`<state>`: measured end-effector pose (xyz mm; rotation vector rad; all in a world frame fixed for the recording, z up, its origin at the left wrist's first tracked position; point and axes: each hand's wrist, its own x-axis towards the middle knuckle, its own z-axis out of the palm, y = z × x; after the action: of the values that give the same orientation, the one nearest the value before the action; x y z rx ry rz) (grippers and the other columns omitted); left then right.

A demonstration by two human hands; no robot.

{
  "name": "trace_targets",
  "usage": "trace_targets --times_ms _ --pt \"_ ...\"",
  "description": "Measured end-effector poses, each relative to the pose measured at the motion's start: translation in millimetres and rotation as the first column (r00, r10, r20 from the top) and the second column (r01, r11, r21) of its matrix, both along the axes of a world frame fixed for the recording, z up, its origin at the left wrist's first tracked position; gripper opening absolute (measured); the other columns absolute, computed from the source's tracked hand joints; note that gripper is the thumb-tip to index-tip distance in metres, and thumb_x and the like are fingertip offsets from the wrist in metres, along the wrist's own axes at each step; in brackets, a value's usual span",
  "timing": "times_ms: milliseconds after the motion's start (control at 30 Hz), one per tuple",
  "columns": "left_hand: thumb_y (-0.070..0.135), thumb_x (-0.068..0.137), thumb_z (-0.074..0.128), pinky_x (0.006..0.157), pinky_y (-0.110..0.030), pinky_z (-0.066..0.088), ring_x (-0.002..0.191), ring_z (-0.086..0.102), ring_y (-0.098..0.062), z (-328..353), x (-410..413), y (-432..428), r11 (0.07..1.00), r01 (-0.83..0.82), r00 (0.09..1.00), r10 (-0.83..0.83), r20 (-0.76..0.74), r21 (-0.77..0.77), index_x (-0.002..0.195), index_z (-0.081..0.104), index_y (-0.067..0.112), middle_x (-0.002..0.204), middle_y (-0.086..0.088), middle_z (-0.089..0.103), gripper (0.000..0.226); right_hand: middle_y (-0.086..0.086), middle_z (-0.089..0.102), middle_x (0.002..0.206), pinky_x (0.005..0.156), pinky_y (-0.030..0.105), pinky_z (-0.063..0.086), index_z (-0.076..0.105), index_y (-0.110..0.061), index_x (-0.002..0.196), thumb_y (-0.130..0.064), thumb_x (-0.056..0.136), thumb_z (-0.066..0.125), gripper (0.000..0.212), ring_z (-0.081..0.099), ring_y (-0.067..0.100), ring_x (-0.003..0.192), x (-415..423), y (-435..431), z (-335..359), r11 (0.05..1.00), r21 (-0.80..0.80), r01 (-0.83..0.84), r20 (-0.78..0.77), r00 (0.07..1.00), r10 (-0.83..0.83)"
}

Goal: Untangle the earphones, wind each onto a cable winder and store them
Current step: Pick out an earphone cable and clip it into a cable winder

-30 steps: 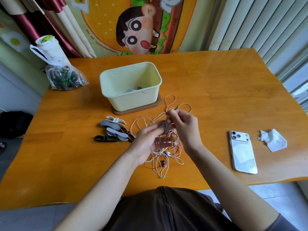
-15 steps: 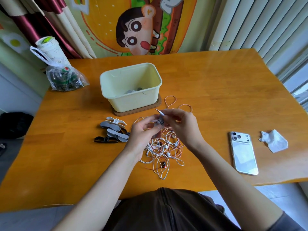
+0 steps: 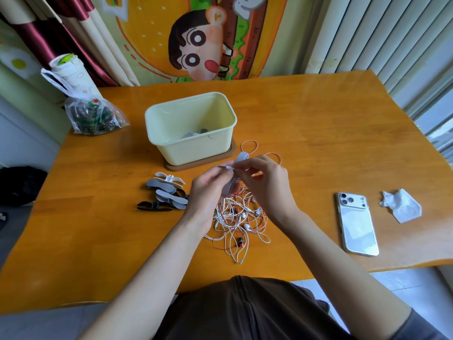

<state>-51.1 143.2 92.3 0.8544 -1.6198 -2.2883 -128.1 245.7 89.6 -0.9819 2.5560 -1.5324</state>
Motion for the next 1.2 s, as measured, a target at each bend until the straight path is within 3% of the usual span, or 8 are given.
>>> trace_targets --times_ms 233,467,733,1200 --pt "0.009 0.095 0.054 0.088 -0.033 0.054 0.088 0.068 -0.015 0 -1 -1 0.996 -0.054 0.997 0.057 -0.047 0.069 0.106 0.067 0.013 0.095 -0.005 0.073 0.018 -0.008 0.063 0.083 0.068 0.008 0.048 0.074 -0.012 0.091 -0.007 0.081 0.071 0.012 0.061 0.0 0.07 1 0 2 0.999 -0.028 -0.02 0.023 1.0 0.02" --pt "0.011 0.092 0.058 0.088 -0.035 0.053 0.098 0.068 -0.02 2 -1 -4 0.995 -0.084 0.995 0.087 -0.049 0.044 0.112 0.067 0.008 0.104 -0.009 0.072 0.022 -0.009 0.067 0.078 0.067 0.011 0.049 0.072 -0.015 0.084 -0.011 0.079 0.073 0.007 0.064 0.005 0.071 -1 -3 8 0.998 -0.041 -0.036 0.089 0.995 0.04" --pt "0.016 0.094 0.057 0.083 -0.031 0.054 0.099 0.068 -0.02 7 -3 -3 0.991 -0.128 0.99 0.131 -0.053 0.045 0.092 0.07 0.016 0.097 -0.005 0.074 0.013 -0.003 0.067 0.078 0.065 0.008 0.045 0.069 -0.017 0.081 -0.012 0.08 0.073 0.006 0.061 0.004 0.07 1 -10 10 0.997 -0.067 -0.036 0.123 0.991 0.044" --pt "0.011 0.099 0.048 0.083 -0.024 0.054 0.103 0.067 -0.017 9 -8 -1 0.985 -0.161 0.985 0.156 -0.072 -0.068 0.107 0.065 0.015 0.111 -0.008 0.069 0.02 -0.008 0.063 0.08 0.064 0.007 0.044 0.062 -0.014 0.084 -0.011 0.08 0.072 0.011 0.058 -0.001 0.07 5 -17 15 0.99 -0.137 0.009 0.225 0.974 0.022"
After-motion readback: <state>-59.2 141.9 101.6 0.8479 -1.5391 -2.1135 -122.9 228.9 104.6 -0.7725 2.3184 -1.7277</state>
